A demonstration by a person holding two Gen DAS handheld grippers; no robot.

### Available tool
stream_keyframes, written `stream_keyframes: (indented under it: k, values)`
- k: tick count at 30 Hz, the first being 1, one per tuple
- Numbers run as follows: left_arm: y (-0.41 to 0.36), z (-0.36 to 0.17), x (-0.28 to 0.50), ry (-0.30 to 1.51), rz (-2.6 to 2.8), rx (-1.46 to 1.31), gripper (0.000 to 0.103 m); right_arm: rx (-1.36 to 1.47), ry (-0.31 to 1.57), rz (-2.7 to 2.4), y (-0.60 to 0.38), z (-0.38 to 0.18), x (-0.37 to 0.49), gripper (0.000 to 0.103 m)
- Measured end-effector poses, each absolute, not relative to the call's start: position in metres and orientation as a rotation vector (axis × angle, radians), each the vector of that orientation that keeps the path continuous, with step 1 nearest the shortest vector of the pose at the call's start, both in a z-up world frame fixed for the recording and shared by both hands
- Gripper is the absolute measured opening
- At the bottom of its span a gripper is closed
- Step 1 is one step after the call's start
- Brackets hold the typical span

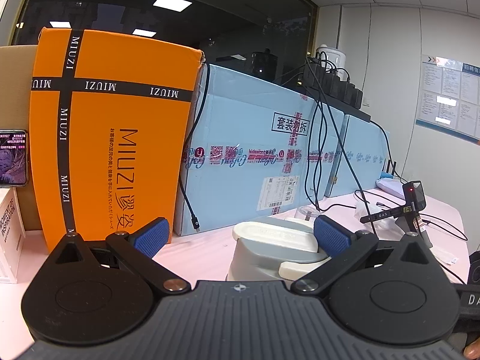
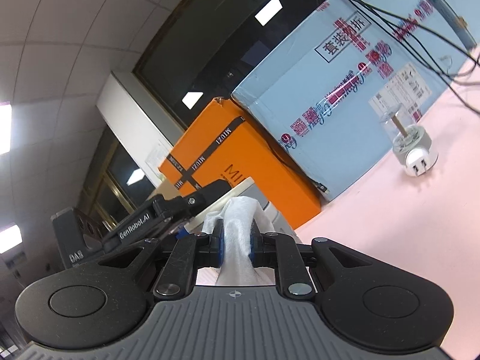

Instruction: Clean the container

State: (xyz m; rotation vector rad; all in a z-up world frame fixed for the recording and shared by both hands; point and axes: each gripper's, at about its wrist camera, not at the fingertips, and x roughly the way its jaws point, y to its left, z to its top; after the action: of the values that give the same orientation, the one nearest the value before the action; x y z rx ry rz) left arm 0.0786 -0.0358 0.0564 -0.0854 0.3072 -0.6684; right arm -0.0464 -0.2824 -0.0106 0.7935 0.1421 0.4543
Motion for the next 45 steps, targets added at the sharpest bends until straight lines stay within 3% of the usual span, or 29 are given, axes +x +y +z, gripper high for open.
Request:
stream_keyframes:
  k: [6, 17, 26, 33, 37, 45]
  values:
    - [-0.036, 0.056, 0.078, 0.307, -0.669, -0.085, 0.103, 0.94, 0.126, 0.472, -0.293, -0.018, -0.043, 0.014]
    - [-0.034, 0.056, 0.079, 0.309, -0.664, -0.095, 0.103, 0.949, 0.156, 0.418, -0.294, -0.023, -0.039, 0.016]
    - [-0.033, 0.055, 0.081, 0.313, -0.669, -0.104, 0.103, 1.025, 0.191, 0.446, -0.301, -0.038, -0.033, 0.028]
    - [-0.034, 0.055, 0.081, 0.311, -0.674, -0.101, 0.103, 1.022, 0.176, 0.449, -0.3, -0.038, -0.036, 0.028]
    - [-0.034, 0.055, 0.081, 0.311, -0.675, -0.103, 0.103, 0.995, 0.164, 0.451, -0.297, -0.036, -0.038, 0.019]
    - [-0.034, 0.054, 0.081, 0.313, -0.674, -0.107, 0.103, 0.896, 0.229, 0.378, -0.292, -0.037, -0.043, 0.019]
